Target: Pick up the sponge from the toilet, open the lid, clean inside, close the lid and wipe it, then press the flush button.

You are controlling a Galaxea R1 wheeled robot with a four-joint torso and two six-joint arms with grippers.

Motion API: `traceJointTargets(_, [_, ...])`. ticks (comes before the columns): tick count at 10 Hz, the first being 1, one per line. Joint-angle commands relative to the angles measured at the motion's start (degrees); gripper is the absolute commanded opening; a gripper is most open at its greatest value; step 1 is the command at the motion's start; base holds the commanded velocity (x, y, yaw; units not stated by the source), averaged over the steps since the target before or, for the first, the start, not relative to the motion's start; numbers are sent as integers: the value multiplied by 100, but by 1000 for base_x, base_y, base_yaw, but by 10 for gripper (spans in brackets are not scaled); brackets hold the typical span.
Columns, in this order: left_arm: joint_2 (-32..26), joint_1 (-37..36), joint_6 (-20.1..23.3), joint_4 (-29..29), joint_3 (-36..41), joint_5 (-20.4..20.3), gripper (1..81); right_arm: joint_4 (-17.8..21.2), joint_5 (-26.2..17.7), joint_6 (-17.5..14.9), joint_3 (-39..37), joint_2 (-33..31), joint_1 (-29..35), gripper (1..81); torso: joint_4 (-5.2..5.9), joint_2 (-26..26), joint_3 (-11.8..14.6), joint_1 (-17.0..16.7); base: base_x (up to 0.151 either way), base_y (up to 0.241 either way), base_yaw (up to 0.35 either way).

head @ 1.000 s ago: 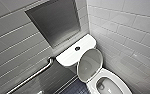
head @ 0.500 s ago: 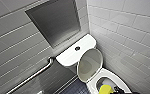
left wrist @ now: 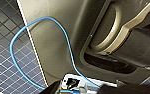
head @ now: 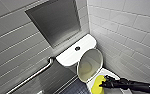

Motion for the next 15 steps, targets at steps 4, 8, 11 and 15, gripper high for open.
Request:
traceJointTargets(4, [-81,163,26,-7,-42,506,811,203,960,981,-1804,1644,422,10,0,2,0,0,0,0,0])
traceJointTargets(8, [-81,163,26,2,-42,506,811,-649,740,981,-1040,1329,-114,10,0,2,0,0,0,0,0])
traceJointTargets(11, [-81,163,26,2,-42,506,811,-966,740,963,-846,1055,-370,10,0,2,0,0,0,0,0])
traceJointTargets(15, [-72,163,26,2,-42,506,811,-1265,591,981,-38,213,-721,10,0,2,0,0,0,0,0])
